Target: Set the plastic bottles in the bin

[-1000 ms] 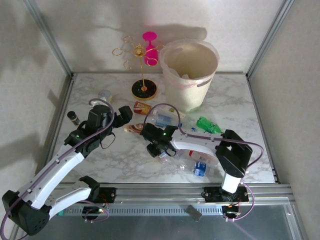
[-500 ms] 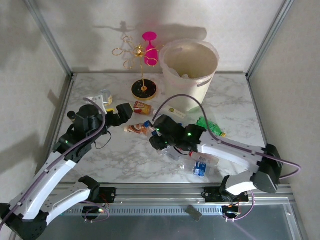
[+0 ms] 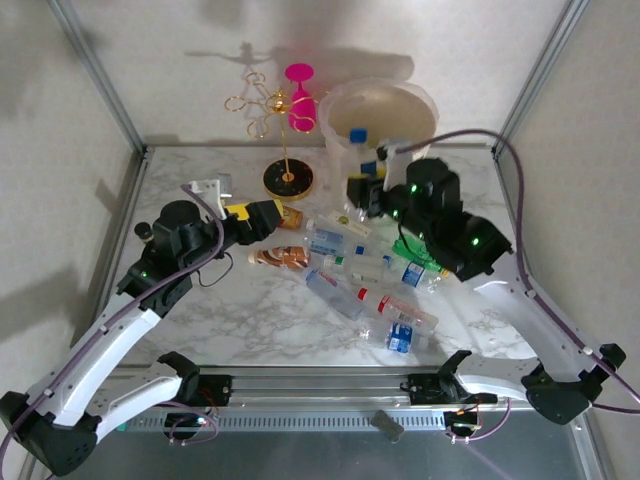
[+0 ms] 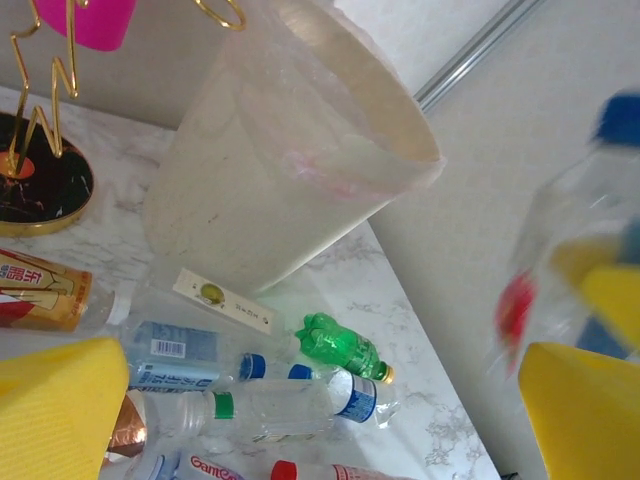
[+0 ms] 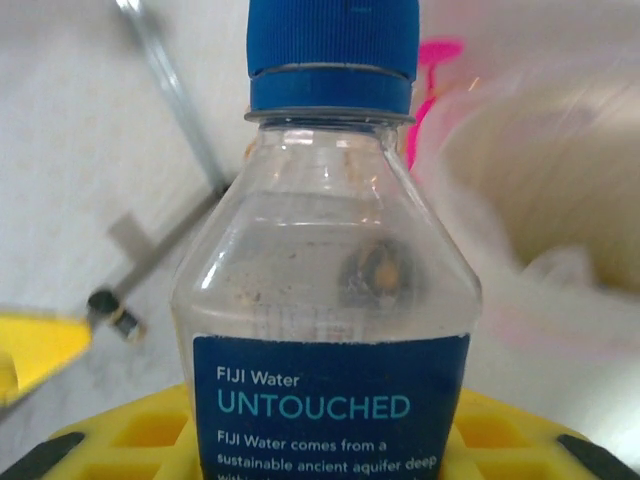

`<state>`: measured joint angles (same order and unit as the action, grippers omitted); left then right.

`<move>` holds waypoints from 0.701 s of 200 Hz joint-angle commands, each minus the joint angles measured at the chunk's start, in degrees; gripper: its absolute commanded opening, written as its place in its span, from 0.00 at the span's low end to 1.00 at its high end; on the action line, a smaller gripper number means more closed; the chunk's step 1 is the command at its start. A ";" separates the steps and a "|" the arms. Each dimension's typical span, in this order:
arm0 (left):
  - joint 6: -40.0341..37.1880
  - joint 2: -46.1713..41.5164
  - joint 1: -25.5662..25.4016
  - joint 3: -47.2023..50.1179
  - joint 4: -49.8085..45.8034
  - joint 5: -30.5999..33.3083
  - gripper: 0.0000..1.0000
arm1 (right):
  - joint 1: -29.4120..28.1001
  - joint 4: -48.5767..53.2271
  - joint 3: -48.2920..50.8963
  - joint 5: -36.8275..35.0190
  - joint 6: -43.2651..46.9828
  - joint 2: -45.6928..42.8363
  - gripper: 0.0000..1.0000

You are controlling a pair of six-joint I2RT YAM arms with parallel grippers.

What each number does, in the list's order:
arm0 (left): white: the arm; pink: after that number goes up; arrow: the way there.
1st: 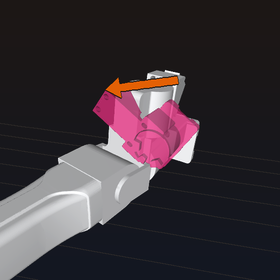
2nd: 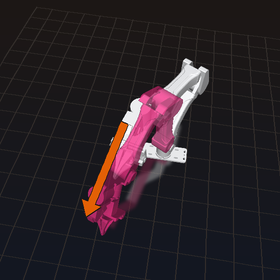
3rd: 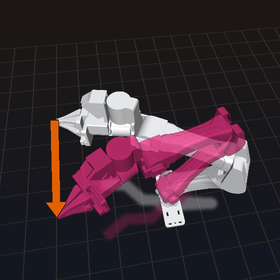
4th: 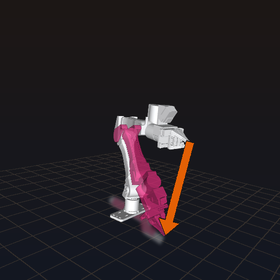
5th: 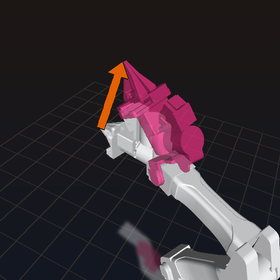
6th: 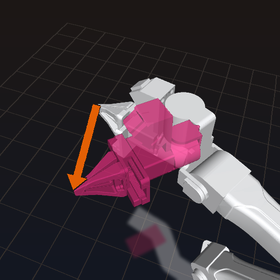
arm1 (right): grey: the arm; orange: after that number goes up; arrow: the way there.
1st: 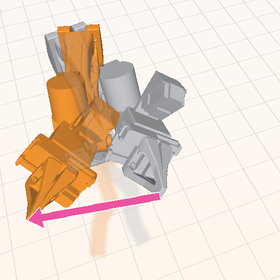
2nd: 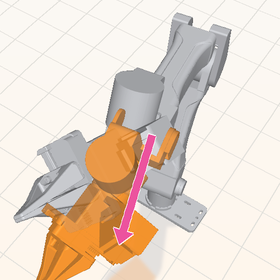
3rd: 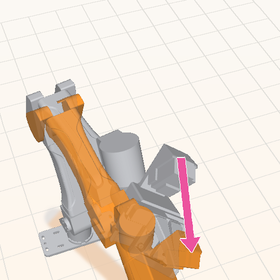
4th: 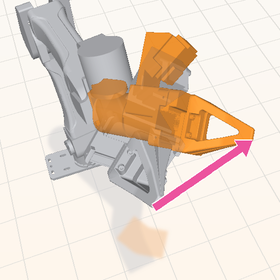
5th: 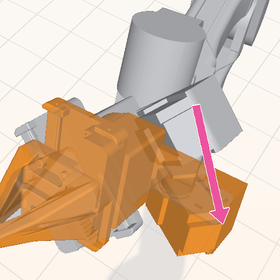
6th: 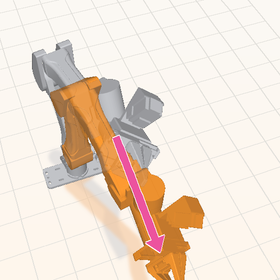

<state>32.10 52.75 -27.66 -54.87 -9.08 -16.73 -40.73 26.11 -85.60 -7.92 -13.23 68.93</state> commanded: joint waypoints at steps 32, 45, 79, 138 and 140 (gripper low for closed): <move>-1.07 1.76 -0.20 -0.52 2.65 0.77 1.00 | 13.56 -5.11 -14.96 1.81 4.27 12.22 0.39; -1.16 2.02 -0.16 -0.20 2.97 0.65 1.00 | 16.53 -5.09 -18.15 3.15 4.91 16.23 0.39; -1.58 2.62 -0.29 0.03 3.41 0.39 1.00 | 19.91 -0.76 -28.61 1.98 7.50 28.83 0.39; -1.51 2.97 -0.47 0.11 4.06 0.17 1.00 | 21.46 4.90 -39.66 4.61 9.30 43.83 0.40; -1.51 3.02 -0.47 0.18 4.07 0.20 1.00 | 21.48 5.35 -40.22 4.72 9.46 44.38 0.40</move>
<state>31.44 55.53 -27.70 -54.85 -7.44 -16.71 -19.70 27.66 -119.52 -5.45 -6.22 109.21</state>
